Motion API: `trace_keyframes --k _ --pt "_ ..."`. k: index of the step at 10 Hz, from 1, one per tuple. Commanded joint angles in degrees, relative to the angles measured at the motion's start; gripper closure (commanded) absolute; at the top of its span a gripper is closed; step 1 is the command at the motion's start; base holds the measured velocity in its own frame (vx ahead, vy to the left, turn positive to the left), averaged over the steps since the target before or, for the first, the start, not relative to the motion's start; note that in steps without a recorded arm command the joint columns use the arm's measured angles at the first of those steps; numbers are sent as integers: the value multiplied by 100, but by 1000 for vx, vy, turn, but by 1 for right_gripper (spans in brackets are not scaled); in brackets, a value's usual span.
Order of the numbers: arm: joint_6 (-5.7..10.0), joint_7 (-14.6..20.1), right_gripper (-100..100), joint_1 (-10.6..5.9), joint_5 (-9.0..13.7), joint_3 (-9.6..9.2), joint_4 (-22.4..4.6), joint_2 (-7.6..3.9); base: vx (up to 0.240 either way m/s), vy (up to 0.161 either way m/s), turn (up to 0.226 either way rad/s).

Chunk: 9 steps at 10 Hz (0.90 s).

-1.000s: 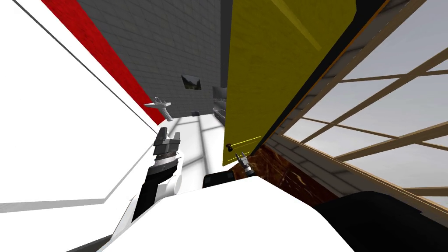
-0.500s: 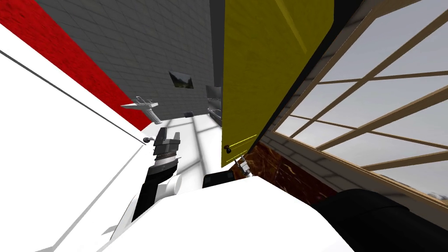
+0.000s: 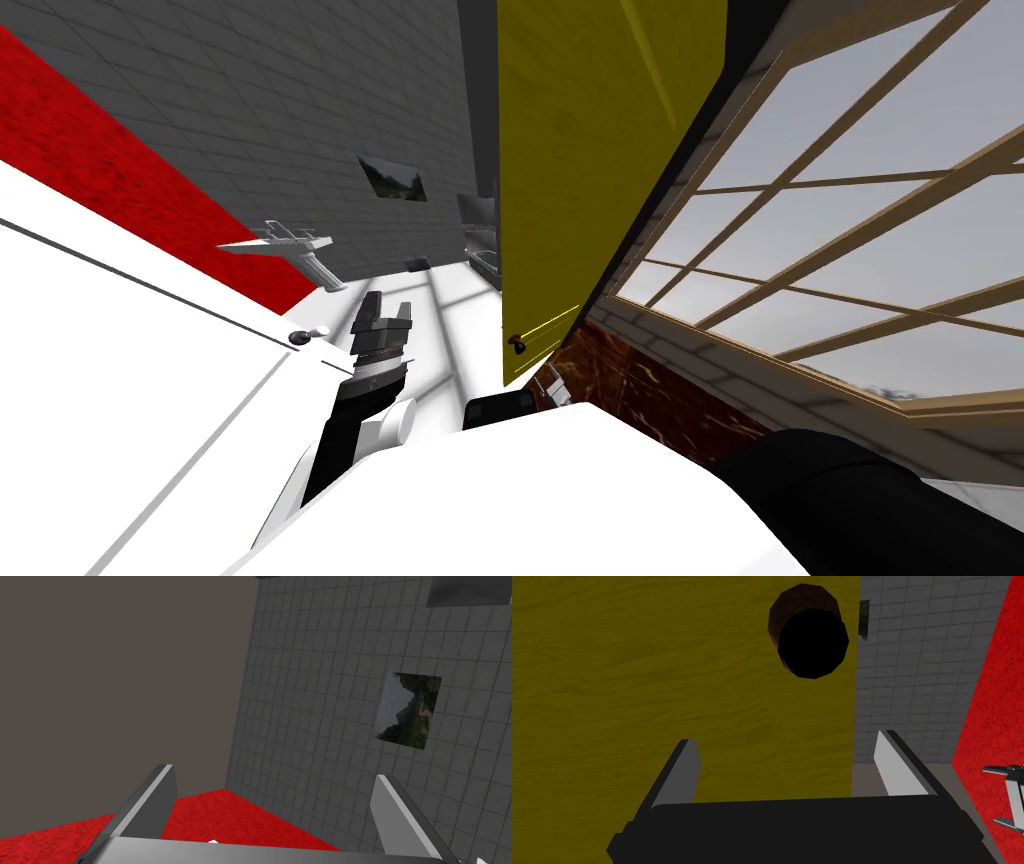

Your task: Push the door open

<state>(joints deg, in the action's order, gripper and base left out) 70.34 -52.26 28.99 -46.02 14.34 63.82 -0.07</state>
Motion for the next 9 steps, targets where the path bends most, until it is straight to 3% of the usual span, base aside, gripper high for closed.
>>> trace_keyframes --k 1,5,6,7,9 --pt "112 -111 -100 129 -192 21 73 47 47 26 -140" --pt "322 -326 -100 455 -620 53 291 190 38 25 -141" --pt "279 -281 -100 423 -559 43 285 172 14 15 -17" --pt "98 -376 -100 215 -345 30 160 55 -33 14 204" --pt "-67 -452 -100 23 -148 20 40 -36 -58 6 172"
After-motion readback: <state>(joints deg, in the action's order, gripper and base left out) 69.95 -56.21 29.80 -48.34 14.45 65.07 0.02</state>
